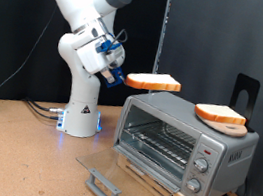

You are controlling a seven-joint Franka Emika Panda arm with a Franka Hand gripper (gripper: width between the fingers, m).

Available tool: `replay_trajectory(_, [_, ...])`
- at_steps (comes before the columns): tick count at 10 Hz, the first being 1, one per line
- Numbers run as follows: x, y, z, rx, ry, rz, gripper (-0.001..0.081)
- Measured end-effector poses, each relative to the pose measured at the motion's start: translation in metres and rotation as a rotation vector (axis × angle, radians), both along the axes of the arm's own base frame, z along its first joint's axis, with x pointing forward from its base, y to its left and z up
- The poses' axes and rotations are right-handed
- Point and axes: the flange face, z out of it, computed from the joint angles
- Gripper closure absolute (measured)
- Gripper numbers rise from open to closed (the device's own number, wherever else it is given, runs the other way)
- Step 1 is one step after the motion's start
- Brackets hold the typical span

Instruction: Make a piece of toast with the oven

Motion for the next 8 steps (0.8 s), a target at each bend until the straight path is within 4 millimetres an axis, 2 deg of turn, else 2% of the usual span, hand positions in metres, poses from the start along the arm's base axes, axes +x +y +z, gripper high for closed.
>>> replay_trajectory(3, [0.003,-0.037,-0.001,-0.012,0.025,0.022,0.0384])
replay_trajectory(5, [0.001,-0.036,-0.004,-0.006,0.005,0.054,0.0384])
replay_trajectory(8, [-0.007,-0.050,-0.011,-0.010,-0.027,0.096,0.0384])
